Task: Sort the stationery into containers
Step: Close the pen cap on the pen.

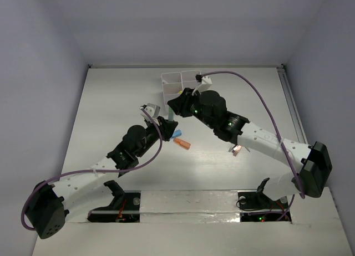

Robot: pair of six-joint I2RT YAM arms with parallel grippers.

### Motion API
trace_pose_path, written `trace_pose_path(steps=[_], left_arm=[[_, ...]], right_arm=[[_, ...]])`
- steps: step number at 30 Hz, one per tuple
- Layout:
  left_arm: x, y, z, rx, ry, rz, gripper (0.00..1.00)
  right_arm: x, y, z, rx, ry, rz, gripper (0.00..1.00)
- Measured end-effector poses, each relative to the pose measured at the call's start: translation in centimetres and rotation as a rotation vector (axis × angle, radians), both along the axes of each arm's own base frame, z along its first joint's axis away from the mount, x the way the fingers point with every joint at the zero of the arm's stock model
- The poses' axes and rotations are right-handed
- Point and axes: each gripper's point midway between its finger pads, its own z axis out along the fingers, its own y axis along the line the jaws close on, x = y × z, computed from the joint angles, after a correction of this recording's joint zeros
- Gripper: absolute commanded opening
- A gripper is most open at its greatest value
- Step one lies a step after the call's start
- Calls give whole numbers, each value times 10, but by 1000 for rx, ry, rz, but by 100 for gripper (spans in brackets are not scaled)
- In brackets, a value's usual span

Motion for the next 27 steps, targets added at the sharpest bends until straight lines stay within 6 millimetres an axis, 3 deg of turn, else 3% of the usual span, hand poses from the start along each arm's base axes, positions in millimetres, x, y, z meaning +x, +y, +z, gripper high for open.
trace_pose_path(steps=[16,27], left_arm=[[-8,0,-13,80,39,-26,0],[-12,0,-12,132,73,-49,0]], right_arm=[[-11,-5,-18,39,12,30,0],[-16,-9,-21,95,-21,-32,0]])
